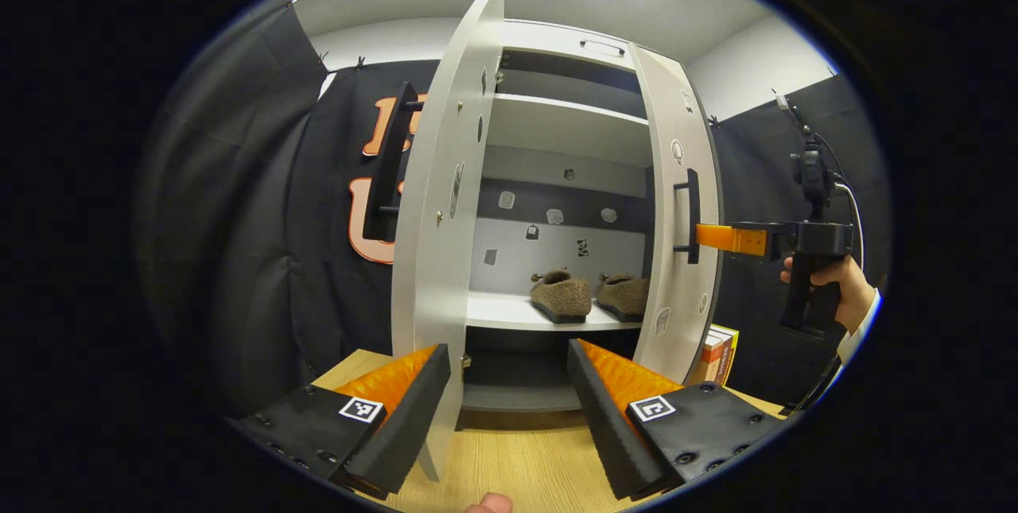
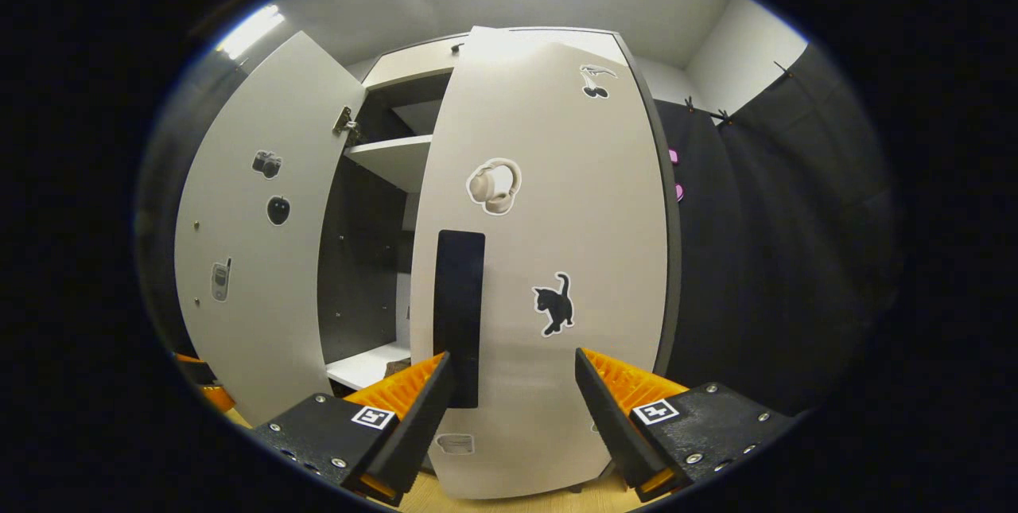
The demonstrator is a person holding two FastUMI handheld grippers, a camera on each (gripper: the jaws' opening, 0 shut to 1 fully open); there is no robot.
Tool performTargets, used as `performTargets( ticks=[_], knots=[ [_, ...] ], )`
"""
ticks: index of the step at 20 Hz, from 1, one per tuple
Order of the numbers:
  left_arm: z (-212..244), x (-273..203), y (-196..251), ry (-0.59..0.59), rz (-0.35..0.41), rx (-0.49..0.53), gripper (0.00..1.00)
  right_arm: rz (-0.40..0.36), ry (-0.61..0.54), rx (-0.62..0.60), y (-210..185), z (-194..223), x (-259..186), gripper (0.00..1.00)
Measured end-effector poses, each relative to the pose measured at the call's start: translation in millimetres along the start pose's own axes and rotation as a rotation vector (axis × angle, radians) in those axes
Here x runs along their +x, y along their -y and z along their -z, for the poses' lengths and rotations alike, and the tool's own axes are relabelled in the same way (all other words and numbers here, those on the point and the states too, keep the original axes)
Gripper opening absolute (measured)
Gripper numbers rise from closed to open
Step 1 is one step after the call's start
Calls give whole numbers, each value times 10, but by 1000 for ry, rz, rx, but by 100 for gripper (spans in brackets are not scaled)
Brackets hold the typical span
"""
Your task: Grab one shoe with the right hand and put it into the shoe cabinet, grab the other shoe with the left hand and put it into the shoe cabinet; then close the right door with the right hand and the left door with the left hand.
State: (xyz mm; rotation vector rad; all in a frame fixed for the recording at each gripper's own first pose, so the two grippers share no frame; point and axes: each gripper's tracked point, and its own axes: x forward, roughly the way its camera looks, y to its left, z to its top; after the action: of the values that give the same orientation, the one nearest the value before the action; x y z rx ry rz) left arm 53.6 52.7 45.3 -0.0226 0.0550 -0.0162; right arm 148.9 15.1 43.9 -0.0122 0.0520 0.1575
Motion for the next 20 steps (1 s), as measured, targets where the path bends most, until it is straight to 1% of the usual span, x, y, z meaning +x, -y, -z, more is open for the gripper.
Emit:
performTargets(
  ticks=[4, 12, 16, 20],
  knots=[
    [23, 29, 6, -6, 0, 1, 97, 14, -21, -14, -55, 34, 182, 93],
    [46, 63, -15, -10, -5, -2, 97, 35, -43, 51, -107, 107, 456, 93],
    [30, 66, -14, -7, -4, 2, 97, 27, -22, 37, -129, 118, 460, 93],
    [24, 67, -10, -8, -5, 5, 97, 35, -26, 40, -127, 128, 473, 93]
  ],
)
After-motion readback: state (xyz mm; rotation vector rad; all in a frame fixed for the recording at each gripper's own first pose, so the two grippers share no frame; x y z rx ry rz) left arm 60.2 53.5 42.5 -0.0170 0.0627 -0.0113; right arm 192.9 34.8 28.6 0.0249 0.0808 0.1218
